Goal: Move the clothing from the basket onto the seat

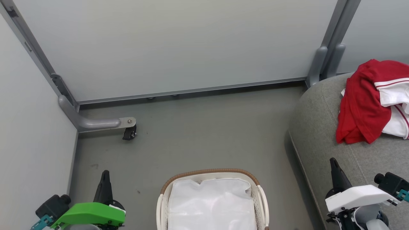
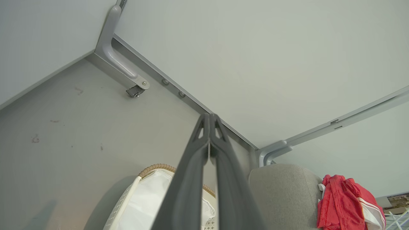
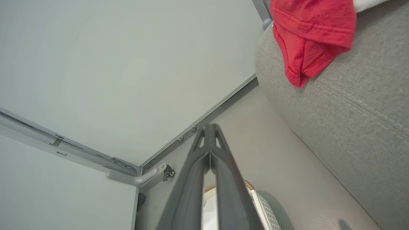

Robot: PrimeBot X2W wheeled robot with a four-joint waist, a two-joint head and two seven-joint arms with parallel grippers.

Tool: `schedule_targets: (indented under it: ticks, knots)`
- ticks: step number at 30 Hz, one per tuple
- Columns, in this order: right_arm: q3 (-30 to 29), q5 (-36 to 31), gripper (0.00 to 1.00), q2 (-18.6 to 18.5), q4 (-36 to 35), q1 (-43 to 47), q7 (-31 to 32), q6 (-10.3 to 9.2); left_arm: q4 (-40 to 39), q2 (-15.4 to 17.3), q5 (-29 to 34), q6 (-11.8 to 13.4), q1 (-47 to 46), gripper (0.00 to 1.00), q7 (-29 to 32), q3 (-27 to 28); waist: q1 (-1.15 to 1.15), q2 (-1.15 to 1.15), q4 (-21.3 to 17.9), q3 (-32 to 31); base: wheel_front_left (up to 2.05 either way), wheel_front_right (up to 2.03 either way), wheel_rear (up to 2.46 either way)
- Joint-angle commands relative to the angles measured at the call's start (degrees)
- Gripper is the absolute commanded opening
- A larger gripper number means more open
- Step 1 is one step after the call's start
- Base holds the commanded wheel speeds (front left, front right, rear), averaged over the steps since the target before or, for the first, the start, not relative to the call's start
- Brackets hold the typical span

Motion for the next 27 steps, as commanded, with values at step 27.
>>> schedule_targets:
  ticks: [27]
  knots:
    - [-1.0,20.1,0.0,-0.6,-2.8,-1.5,5.0,-0.04,-1.9,0.4,-17.2,-1.7,-3.2,0.0,4.9,3.9,0.0,0.0,-0.8,-0.1,0.0,0.0,0.0]
